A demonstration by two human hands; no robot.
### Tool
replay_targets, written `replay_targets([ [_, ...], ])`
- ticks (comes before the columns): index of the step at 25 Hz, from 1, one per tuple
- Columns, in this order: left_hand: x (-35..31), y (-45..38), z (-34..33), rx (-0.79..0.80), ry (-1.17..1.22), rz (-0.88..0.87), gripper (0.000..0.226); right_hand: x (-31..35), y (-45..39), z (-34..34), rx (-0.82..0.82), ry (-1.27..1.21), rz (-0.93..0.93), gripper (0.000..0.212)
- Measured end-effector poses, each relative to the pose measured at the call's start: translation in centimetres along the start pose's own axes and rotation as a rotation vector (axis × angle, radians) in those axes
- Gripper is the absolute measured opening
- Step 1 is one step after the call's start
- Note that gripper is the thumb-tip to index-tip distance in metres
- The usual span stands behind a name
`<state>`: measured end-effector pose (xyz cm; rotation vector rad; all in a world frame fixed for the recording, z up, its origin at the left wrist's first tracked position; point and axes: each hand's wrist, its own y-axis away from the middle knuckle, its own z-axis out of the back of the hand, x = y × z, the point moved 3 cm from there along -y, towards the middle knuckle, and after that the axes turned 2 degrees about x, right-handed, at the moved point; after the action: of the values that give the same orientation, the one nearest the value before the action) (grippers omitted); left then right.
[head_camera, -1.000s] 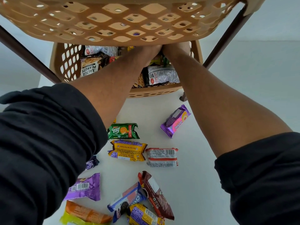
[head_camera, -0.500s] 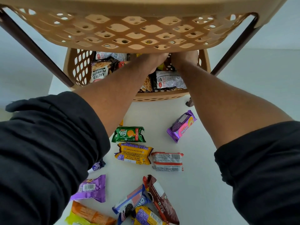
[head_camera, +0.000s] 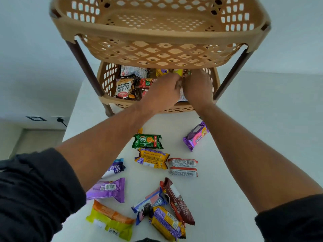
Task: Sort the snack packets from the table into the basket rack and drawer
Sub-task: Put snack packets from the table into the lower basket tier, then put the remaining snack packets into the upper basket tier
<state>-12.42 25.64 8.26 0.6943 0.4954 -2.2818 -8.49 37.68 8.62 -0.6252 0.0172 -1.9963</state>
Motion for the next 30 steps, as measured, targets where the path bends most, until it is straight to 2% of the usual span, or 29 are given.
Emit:
replay_targets([
  [4, -1.0, 5.9, 1.4, -0.028, -0.027, -0.124, 0.012, 0.8, 5.2, 2.1, 0.010, 0.004, 0.100, 0.018],
  [7, -0.3, 10.7, 1.6, -0.031, 0.008, -0.124, 0.022, 0.2, 9.3, 3.6, 0.060, -0.011, 0.066, 0.021],
  [10, 1.9, 15.9, 1.5, 0.008, 0.034, -0.054, 0.027, -0.6, 13.4, 4.6, 0.146, -0.013, 0.043, 0.021],
  [15, 5.3, 24.8, 0.5, 0.047, 0.074, 0.090, 0.029, -2.3, 20.7, 3.9, 0.398, -0.068, -0.053, 0.025],
  [18, 6.9, 28.8, 0.0, 0.030, 0.109, 0.166, 0.027, -2.0, 25.5, 3.6, 0.471, -0.120, -0.050, 0.022],
  [24, 8.6, 32.9, 0.9, -0.119, 0.056, 0.285, 0.031, -0.2, 33.1, 3.0, 0.498, -0.105, 0.049, 0.016],
  [27, 10.1, 32.7, 2.1, -0.171, -0.026, 0.328, 0.040, -0.4, 34.2, 2.1, 0.438, -0.125, 0.045, 0.019],
  [30, 12.0, 30.9, 3.2, -0.159, -0.113, 0.398, 0.051, 0.3, 33.5, 1.2, 0.391, -0.115, 0.063, 0.022],
])
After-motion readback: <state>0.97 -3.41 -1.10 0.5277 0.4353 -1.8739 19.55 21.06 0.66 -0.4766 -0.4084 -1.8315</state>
